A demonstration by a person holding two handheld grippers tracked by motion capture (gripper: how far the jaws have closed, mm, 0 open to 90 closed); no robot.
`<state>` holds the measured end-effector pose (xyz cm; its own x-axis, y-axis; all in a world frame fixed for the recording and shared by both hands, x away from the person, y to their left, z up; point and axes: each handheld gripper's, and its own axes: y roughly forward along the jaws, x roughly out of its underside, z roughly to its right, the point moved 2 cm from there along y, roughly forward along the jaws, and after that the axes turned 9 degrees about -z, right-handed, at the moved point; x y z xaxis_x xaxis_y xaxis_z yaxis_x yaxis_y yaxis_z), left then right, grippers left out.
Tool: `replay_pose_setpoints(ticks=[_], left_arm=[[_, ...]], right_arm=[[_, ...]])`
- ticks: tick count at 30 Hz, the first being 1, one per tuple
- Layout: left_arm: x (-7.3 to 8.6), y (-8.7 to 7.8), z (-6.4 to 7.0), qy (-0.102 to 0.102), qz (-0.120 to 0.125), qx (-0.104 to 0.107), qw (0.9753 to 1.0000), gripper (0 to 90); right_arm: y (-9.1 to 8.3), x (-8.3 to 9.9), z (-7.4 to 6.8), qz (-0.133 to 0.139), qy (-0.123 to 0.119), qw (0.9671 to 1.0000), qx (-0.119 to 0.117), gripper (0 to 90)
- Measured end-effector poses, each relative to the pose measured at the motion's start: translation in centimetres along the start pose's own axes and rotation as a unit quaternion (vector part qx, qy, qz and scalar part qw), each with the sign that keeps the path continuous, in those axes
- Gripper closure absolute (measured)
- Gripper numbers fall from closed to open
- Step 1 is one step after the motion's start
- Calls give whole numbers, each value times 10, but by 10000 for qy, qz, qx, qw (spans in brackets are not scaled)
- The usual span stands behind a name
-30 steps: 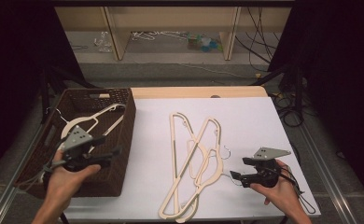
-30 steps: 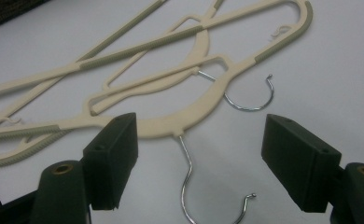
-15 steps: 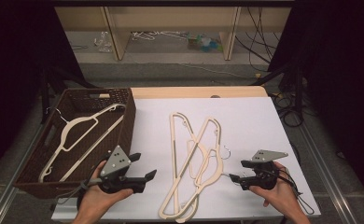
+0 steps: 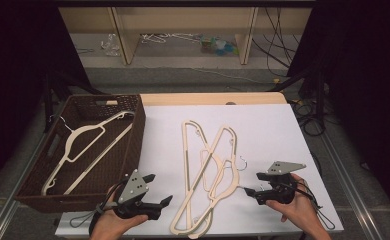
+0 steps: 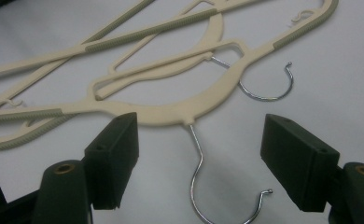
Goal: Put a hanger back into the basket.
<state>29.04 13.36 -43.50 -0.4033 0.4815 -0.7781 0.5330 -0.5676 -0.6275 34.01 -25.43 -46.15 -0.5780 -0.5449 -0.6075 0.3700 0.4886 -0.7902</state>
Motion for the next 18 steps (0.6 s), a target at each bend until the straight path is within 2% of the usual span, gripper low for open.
replay_pose_setpoints(ticks=[2, 3, 6, 8, 9, 10, 11, 12, 13, 14, 15, 17, 18], left_arm=[[1, 1, 0, 49, 14, 2, 10000, 189], [2, 1, 1, -37, 3, 20, 10000, 189], [3, 3, 1, 31, -31, -6, 10000, 189], [3, 4, 2, -44, -10, 26, 10000, 189], [3, 4, 1, 43, -34, 13, 10000, 189], [4, 3, 2, 40, -46, -14, 10000, 190], [5, 3, 1, 128, -102, -17, 9999, 189], [5, 4, 3, 42, -50, 9, 10000, 189], [6, 3, 3, 31, -56, -2, 10000, 189], [6, 3, 3, 44, -63, -9, 10000, 189], [6, 3, 3, 44, -63, -9, 10000, 189], [6, 3, 3, 151, -107, 6, 9998, 190], [6, 3, 5, 71, -51, 27, 10000, 189]], right_arm=[[0, 0, -1, -14, 60, 10000, -24, 289], [1, -1, -1, -10, 81, 10000, -14, 289], [5, -3, -1, -75, 155, 9998, 31, 286], [8, -5, 0, -103, 205, 9997, 69, 283], [13, -8, 0, -198, 455, 9987, 143, 283], [16, -10, 1, -201, 537, 9982, 174, 283], [17, -12, 4, -266, 552, 9979, 220, 283], [19, -14, 4, -289, 756, 9965, 185, 284], [22, -17, 7, -256, 852, 9958, 226, 283], [22, -19, 9, -380, 890, 9951, 216, 284], [27, -22, 9, -273, 976, 9944, 287, 284], [31, -28, 12, -430, 855, 9948, 357, 288], [33, -31, 11, -502, 904, 9941, 336, 292]])
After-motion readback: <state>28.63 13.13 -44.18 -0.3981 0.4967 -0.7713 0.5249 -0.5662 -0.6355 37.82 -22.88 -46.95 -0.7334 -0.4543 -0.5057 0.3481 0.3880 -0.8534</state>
